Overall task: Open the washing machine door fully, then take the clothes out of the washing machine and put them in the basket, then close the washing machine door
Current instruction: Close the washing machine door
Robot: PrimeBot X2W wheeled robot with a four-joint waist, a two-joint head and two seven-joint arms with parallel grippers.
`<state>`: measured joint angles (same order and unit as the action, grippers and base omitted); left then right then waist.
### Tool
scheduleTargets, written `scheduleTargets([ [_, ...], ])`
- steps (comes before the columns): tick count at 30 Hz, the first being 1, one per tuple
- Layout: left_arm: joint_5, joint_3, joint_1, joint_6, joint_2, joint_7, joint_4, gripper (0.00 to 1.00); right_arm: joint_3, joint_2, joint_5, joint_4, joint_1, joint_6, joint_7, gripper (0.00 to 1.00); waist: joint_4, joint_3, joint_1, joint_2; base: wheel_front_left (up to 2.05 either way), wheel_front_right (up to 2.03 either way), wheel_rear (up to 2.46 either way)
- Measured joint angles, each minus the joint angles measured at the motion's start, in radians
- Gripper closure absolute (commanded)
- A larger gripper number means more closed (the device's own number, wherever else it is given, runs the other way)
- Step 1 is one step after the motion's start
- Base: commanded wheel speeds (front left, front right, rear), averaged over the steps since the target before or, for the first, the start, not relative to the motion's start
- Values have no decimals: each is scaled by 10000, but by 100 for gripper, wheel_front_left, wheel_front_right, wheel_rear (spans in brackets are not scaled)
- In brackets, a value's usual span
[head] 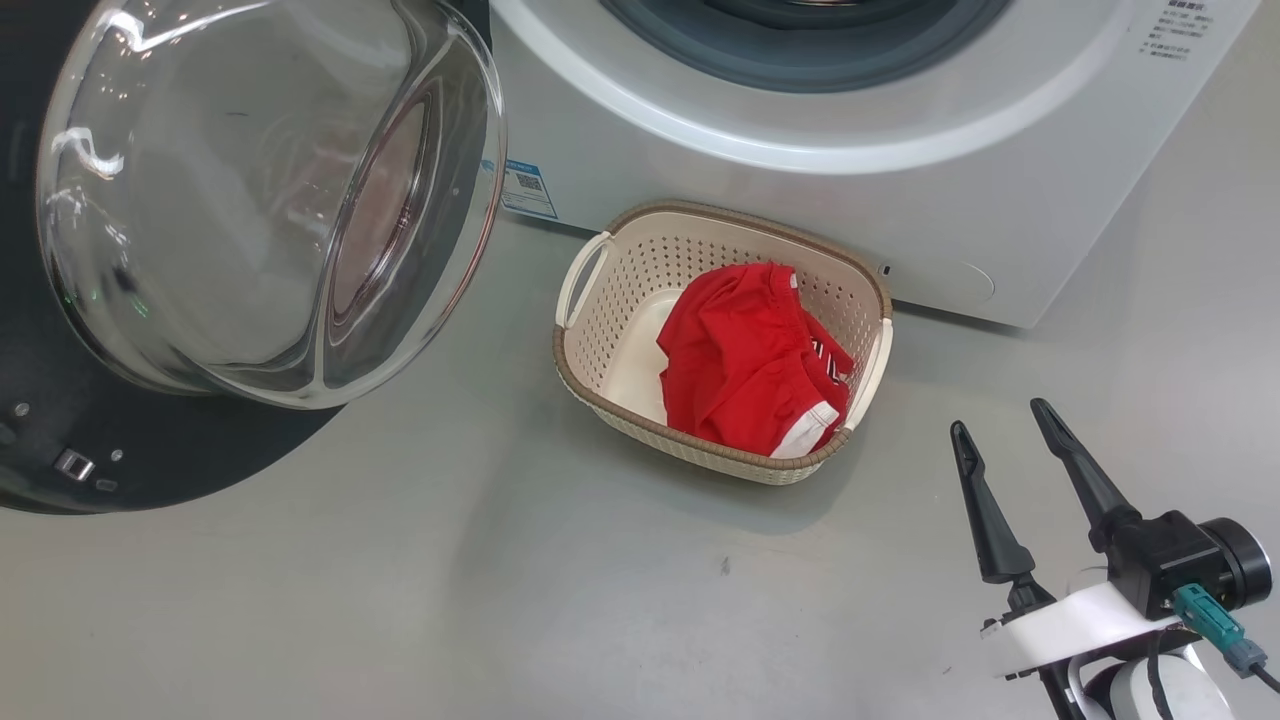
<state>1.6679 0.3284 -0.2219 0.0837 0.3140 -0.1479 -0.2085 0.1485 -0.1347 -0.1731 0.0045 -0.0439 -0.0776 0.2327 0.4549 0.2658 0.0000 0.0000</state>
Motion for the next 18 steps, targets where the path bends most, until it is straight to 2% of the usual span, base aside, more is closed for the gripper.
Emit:
scheduleTargets([
  [7,0,-79,-139,-125,180,-196,-334,100,-75,-77,0,-6,1,-2,0,0,-60,136,0,0,0,0,0],
  [18,571,-42,-129,-895,173,-892,-510,100,-146,-157,-2,-19,7,-2,-31,0,82,187,0,0,0,0,0],
])
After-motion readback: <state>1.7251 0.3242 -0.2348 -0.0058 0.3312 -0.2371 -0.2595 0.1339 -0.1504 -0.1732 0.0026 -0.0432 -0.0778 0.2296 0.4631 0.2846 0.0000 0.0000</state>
